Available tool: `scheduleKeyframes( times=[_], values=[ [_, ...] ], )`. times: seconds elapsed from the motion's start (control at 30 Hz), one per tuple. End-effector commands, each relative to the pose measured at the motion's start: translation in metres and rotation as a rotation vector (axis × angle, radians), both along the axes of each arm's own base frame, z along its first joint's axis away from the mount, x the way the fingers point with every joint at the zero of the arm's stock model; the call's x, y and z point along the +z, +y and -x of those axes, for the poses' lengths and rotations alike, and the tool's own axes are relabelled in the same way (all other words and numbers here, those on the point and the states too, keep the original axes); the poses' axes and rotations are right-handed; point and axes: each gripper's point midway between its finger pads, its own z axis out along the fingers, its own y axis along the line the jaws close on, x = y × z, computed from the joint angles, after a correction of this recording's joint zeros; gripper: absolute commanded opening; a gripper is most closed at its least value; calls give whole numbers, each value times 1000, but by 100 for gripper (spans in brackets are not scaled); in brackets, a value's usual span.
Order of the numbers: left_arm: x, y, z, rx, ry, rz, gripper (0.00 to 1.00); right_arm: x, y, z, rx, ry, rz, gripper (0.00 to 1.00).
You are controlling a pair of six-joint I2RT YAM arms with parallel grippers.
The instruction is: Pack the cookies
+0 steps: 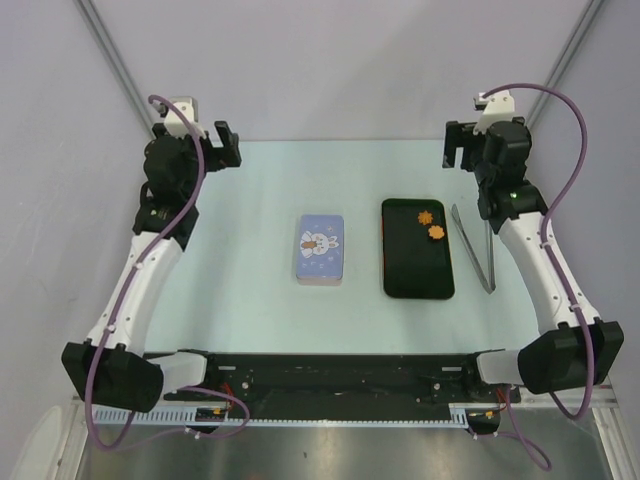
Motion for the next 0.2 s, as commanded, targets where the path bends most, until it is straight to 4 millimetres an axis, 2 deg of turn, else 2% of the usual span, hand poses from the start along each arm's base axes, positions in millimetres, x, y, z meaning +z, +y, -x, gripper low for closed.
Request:
scheduleKeyframes(
  times=[0.0, 0.17],
  values=[
    [28, 1, 10, -16, -87, -2, 100, 42, -3, 4, -10, -118, -1, 100],
    [30, 0, 12, -21, -93, 7, 100, 40, 0, 4, 3, -111, -2, 100]
  ],
)
